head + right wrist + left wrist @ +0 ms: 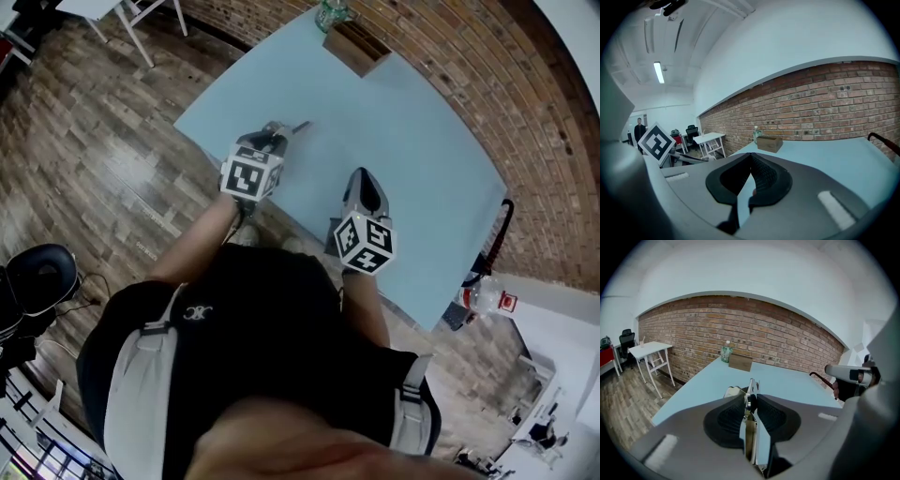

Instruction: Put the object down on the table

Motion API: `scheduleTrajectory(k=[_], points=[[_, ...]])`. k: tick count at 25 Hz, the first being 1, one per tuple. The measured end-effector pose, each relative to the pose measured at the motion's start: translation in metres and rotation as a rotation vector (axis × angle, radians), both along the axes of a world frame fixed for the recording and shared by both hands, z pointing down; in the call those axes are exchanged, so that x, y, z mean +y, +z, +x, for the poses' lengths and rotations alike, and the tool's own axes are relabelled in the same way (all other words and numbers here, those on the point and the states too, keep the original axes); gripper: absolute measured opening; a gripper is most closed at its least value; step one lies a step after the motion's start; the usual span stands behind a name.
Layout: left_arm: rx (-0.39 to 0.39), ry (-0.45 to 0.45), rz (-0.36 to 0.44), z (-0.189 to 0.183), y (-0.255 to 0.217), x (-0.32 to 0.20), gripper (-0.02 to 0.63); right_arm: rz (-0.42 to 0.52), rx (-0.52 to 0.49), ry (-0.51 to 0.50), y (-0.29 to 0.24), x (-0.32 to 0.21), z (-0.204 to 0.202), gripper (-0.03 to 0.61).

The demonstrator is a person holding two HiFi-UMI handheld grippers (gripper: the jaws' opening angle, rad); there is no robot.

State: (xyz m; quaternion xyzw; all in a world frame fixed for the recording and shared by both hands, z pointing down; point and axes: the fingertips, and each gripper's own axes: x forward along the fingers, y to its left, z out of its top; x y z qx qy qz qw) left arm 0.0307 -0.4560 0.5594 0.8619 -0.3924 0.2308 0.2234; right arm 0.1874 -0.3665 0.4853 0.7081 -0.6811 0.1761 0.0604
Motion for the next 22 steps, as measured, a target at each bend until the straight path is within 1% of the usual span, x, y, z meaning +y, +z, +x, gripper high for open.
scheduleTrajectory(k=[3, 7, 13, 17, 20, 22], points=[[-0.020, -0.014, -0.023, 0.009, 0.008, -0.004, 0.084, -0.002, -0.005, -0.019, -0.001, -0.010, 0.011, 0.015], [-0.019, -0.026, -0.092, 0.020, 0.034, -0.004, 0.083, -0.017, -0.020, -0.038, 0.004, -0.016, 0.019, 0.015], [-0.088, -0.024, -0.142, 0.032, 0.081, -0.007, 0.083, -0.060, -0.036, -0.050, 0.020, -0.012, 0.028, 0.015], [-0.108, -0.042, -0.184, 0.035, 0.109, -0.009, 0.083, -0.087, -0.026, -0.042, 0.030, -0.008, 0.035, 0.015], [-0.115, -0.061, -0.243, 0.034, 0.131, -0.006, 0.083, -0.109, -0.025, -0.041, 0.037, -0.004, 0.036, 0.015], [-0.123, -0.067, -0.268, 0.032, 0.142, -0.005, 0.081, -0.120, -0.028, -0.042, 0.040, -0.001, 0.036, 0.015]])
